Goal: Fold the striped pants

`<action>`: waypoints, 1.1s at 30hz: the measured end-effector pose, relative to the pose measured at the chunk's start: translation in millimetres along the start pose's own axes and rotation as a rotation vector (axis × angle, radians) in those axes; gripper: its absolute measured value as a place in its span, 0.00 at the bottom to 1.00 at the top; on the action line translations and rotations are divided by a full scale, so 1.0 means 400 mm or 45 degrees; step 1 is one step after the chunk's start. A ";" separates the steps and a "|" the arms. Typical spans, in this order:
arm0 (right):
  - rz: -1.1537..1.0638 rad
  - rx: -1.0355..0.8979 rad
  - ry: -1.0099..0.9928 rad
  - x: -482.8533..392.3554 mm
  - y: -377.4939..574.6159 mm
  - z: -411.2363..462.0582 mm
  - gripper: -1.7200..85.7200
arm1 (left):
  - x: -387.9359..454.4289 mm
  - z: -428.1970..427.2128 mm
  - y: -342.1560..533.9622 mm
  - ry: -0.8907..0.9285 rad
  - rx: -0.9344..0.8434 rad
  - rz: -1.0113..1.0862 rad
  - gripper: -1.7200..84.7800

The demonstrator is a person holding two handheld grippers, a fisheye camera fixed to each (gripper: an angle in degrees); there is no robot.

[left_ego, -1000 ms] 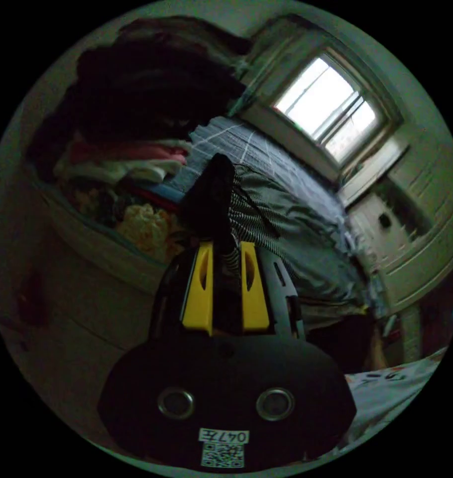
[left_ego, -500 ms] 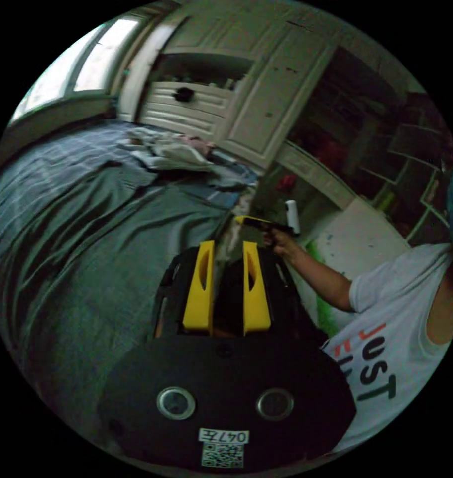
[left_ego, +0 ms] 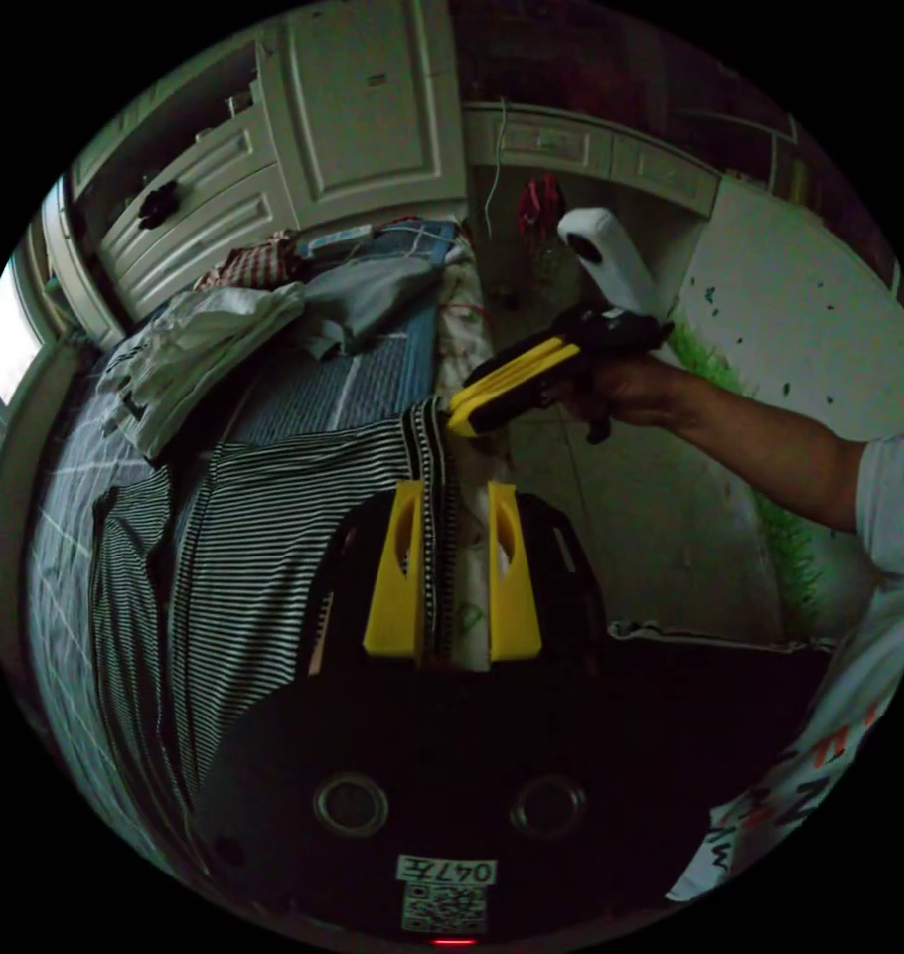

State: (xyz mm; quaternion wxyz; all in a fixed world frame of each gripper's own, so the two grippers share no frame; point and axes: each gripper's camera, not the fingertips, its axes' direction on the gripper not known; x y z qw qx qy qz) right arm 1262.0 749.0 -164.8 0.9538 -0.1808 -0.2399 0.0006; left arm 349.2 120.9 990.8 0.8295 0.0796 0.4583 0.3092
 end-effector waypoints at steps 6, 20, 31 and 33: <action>0.067 0.102 -0.159 0.056 -0.043 -0.036 0.02 | 0.046 0.120 -0.123 -0.169 -0.047 0.031 0.12; 0.428 0.274 -0.113 0.122 0.142 -0.033 0.08 | 0.066 0.169 -0.184 -0.324 -0.071 -0.030 0.02; 0.651 0.352 -0.351 0.168 0.107 0.160 0.09 | 0.029 0.058 -0.024 -0.298 0.031 -0.058 0.02; 0.696 0.336 -0.328 0.172 0.100 0.188 0.06 | 0.019 0.031 0.013 -0.306 0.037 -0.064 0.02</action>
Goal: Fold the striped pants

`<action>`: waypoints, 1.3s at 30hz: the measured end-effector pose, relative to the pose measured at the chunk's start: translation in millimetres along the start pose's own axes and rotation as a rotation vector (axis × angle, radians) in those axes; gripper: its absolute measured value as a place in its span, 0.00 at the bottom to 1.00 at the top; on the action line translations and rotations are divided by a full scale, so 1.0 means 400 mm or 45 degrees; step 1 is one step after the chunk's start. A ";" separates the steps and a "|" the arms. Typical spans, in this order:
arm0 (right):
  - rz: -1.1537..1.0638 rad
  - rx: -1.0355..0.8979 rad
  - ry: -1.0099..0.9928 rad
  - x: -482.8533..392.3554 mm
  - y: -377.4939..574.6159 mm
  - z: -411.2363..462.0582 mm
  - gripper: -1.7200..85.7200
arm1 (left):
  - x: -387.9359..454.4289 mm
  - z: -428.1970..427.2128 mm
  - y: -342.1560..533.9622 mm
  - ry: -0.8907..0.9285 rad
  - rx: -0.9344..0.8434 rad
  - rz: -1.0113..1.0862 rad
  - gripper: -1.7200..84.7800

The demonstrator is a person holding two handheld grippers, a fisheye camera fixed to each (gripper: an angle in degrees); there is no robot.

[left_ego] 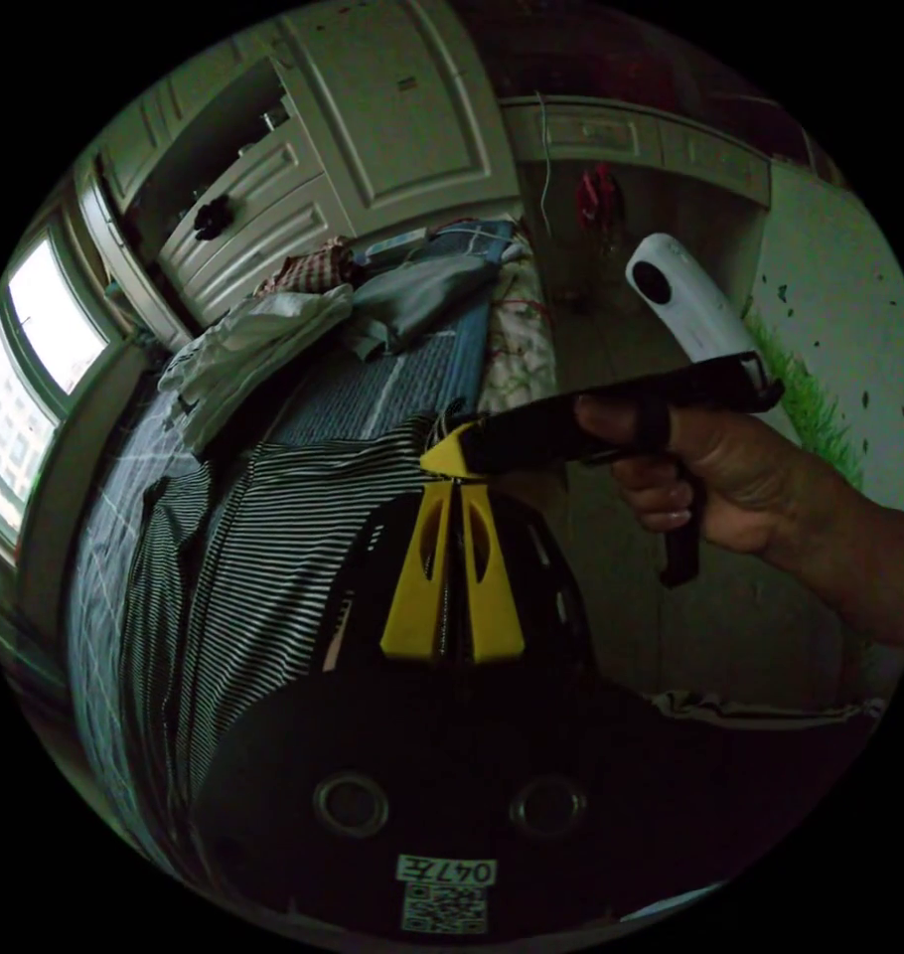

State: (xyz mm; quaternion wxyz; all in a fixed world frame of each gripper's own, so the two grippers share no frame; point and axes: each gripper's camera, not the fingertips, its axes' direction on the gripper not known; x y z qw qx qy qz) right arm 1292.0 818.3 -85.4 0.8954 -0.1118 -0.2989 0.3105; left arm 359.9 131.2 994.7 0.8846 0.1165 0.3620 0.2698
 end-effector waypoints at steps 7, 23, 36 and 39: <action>-0.027 -0.005 0.166 -0.025 -0.011 0.099 0.02 | -0.152 -0.248 0.225 -0.007 0.093 -0.242 0.02; -0.183 0.100 0.343 -0.123 0.027 0.431 0.01 | -0.433 -1.259 1.711 -0.475 -0.199 -1.850 0.14; -0.748 -0.145 0.999 -0.352 0.041 0.941 0.01 | -0.587 -1.461 2.117 -0.385 0.057 -2.060 0.03; -0.676 -0.130 0.907 -0.341 0.026 1.020 0.01 | -0.613 -1.525 2.158 -0.377 0.114 -2.024 0.02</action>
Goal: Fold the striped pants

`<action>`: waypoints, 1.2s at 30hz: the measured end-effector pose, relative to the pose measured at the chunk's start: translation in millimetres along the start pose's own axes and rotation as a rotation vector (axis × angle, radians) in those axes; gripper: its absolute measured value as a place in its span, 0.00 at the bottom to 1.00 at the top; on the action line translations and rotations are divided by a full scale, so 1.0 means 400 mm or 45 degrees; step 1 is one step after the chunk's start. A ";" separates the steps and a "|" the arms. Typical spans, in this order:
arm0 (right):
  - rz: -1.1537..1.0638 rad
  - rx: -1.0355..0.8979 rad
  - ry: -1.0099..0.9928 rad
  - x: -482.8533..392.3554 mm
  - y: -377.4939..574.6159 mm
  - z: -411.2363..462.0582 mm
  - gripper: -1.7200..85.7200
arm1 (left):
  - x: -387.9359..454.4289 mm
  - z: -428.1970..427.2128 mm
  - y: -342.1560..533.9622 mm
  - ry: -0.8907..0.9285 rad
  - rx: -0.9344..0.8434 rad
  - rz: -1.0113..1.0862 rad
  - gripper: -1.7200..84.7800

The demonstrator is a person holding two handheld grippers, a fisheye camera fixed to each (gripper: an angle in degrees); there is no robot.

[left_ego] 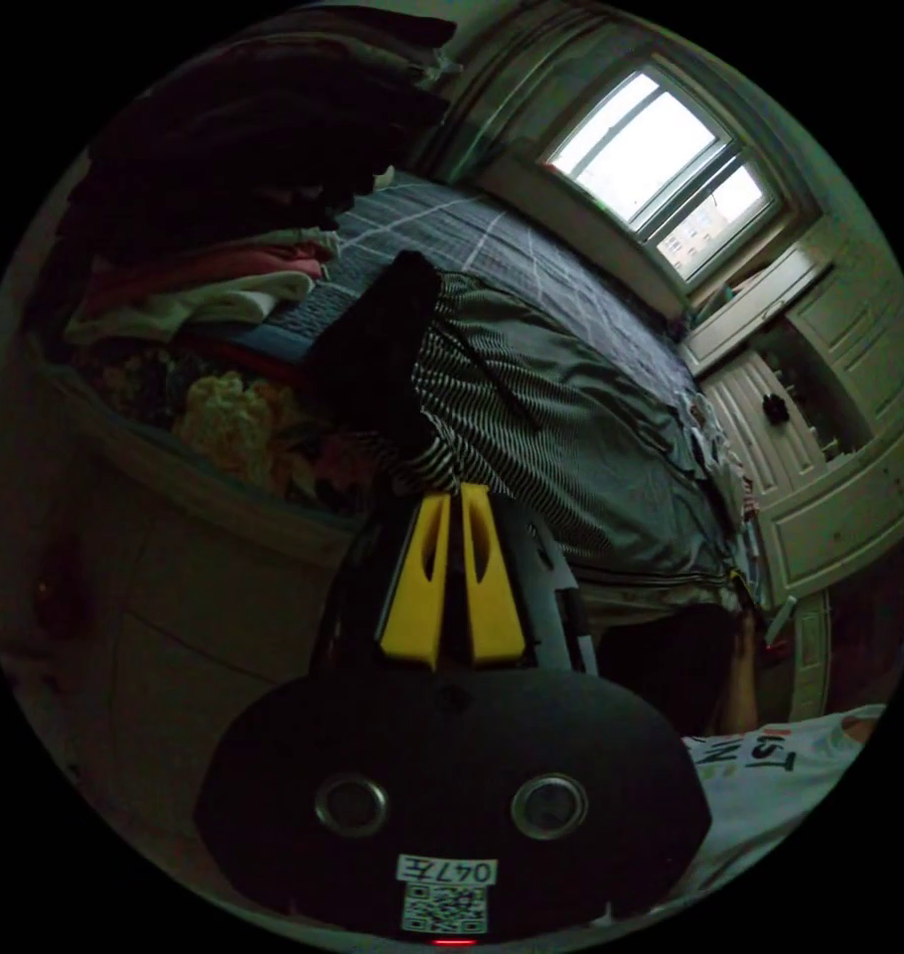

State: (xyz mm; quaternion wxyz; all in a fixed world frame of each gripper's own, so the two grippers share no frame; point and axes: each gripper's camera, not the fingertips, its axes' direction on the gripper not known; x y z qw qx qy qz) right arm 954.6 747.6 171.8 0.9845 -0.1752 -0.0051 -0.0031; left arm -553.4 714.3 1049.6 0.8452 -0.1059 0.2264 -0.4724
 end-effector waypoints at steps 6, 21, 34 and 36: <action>0.001 0.090 -0.079 -0.077 -0.104 0.095 0.02 | -0.074 -0.113 -0.100 0.214 0.137 0.009 0.01; -0.134 0.019 -0.102 -0.473 -0.820 0.756 0.02 | 0.105 -0.116 -0.615 -0.446 0.357 0.166 0.01; -0.280 -0.205 0.086 -0.946 -1.097 1.545 0.02 | 0.097 0.101 -0.999 -0.526 0.168 -0.010 0.01; -0.287 -0.220 0.087 -0.993 -1.103 1.614 0.02 | 0.096 0.120 -1.030 -0.529 0.138 -0.016 0.01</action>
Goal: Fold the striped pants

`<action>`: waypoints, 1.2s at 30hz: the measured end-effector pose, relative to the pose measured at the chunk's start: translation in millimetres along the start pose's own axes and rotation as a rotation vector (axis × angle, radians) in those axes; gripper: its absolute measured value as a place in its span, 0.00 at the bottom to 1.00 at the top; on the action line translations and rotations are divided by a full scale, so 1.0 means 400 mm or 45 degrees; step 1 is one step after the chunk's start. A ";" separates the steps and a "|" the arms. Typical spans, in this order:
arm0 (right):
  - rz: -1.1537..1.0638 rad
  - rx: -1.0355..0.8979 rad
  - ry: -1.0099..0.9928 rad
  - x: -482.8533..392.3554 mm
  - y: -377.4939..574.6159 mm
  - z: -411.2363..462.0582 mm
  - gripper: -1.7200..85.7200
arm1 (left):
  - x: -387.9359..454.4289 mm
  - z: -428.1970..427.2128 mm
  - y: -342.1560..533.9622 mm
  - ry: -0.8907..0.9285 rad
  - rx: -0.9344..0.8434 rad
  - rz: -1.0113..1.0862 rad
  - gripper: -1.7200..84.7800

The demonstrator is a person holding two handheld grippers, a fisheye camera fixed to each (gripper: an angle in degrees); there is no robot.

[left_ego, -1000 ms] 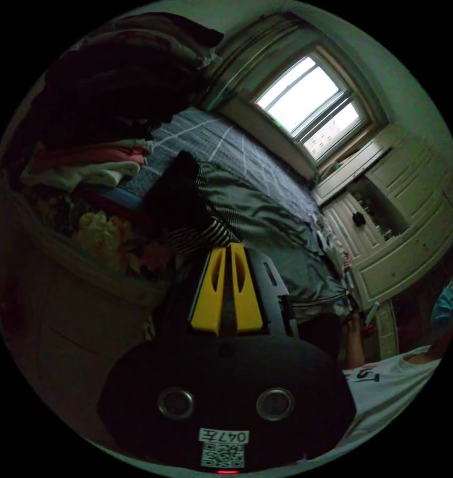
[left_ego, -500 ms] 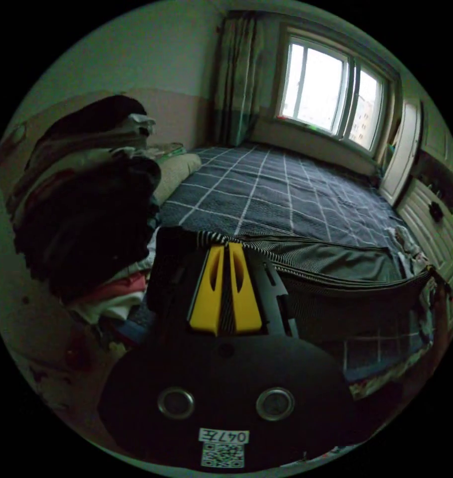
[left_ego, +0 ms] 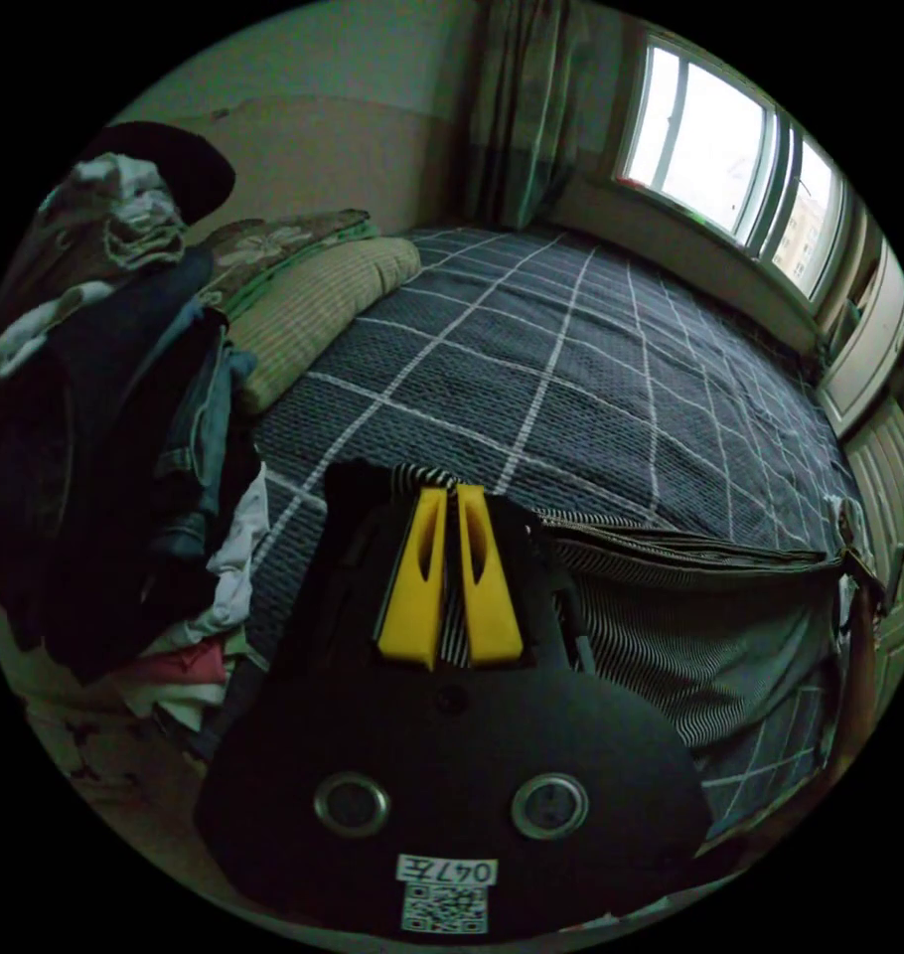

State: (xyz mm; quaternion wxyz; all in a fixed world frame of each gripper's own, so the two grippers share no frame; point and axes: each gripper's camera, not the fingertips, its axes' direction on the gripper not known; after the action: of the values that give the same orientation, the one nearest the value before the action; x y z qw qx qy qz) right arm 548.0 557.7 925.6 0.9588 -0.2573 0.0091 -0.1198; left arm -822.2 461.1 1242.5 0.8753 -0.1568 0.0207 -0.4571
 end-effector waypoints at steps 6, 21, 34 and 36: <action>0.057 -0.047 -0.057 -0.146 -0.050 0.195 0.03 | 0.034 0.078 -0.066 -0.005 -0.080 0.007 0.03; 0.184 0.287 -0.136 -0.441 0.087 0.065 0.15 | 0.238 -0.044 -0.160 -0.171 0.066 0.413 0.16; -0.937 0.365 -0.957 -1.651 0.799 -0.376 0.06 | 0.416 -0.086 0.149 0.731 -0.227 0.765 0.12; -1.179 0.291 -0.792 -1.823 0.851 -0.382 0.06 | 0.465 -0.050 0.160 0.625 -0.300 0.829 0.12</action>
State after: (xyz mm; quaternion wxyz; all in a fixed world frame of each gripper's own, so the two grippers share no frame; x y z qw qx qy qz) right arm -95.8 939.1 592.1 0.7856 -0.1522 -0.4005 -0.4465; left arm -666.9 339.9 1224.6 0.9192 -0.1274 0.3290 -0.1752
